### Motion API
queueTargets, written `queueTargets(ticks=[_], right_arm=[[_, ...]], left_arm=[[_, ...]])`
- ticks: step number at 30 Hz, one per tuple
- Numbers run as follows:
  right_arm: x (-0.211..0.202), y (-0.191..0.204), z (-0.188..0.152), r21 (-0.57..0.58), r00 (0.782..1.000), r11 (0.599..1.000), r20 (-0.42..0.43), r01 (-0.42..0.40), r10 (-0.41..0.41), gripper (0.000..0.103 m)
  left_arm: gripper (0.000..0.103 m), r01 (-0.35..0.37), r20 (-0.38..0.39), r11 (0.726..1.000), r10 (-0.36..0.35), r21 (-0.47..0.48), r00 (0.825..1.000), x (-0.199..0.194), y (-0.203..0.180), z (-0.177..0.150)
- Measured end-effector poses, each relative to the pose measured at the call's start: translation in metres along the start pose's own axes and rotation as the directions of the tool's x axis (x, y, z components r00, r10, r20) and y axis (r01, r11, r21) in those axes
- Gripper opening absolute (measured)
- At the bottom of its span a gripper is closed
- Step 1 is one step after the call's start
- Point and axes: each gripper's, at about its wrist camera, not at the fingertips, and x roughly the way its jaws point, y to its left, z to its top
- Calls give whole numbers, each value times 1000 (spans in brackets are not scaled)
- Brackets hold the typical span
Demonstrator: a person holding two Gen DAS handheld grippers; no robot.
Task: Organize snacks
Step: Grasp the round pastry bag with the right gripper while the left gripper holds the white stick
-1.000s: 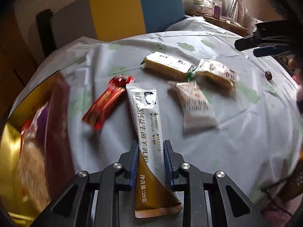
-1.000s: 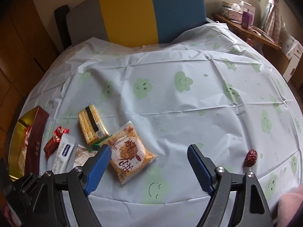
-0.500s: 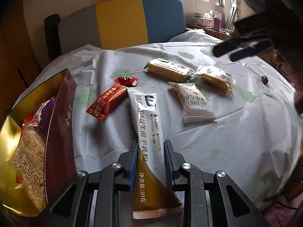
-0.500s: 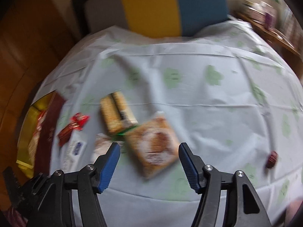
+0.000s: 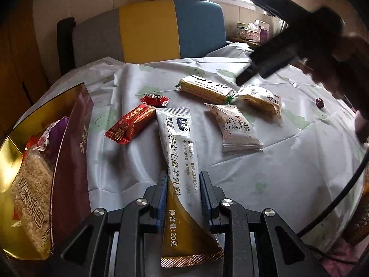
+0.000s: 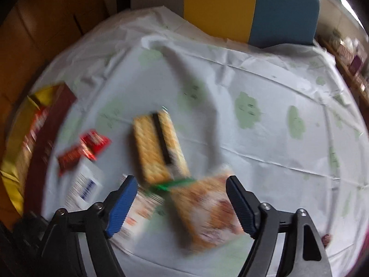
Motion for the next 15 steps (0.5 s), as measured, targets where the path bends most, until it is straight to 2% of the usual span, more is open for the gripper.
queueTargets(ticks=[6,8,10,11,12,15], right_arm=[[18,-12,-19,-62,994,998,-109,-5,-2,84],[29,-11,-22,-72,991,997,-127,26,-35,84],[34,-11,-24,-70,991,997,-127,43,-52,79],[34,-11,-26,-59,992,998,-123,35,-42,67],[30,-13,-27,-42,993,998,-106,39,-44,60],[25,-13,-36,-30,989,996,-117,87,-90,60]], left_arm=[[27,-5,1,1000,5,-1,1000,0,-1,0],[27,-6,-1,1000,6,-1,1000,0,-2,1],[27,-7,-3,1000,7,-1,1000,0,-2,1],[27,-8,-4,1000,8,-1,1000,0,-2,1],[27,-9,-6,1000,9,-2,1000,0,-3,1],[27,-5,-15,1000,5,-8,1000,1,-1,3]])
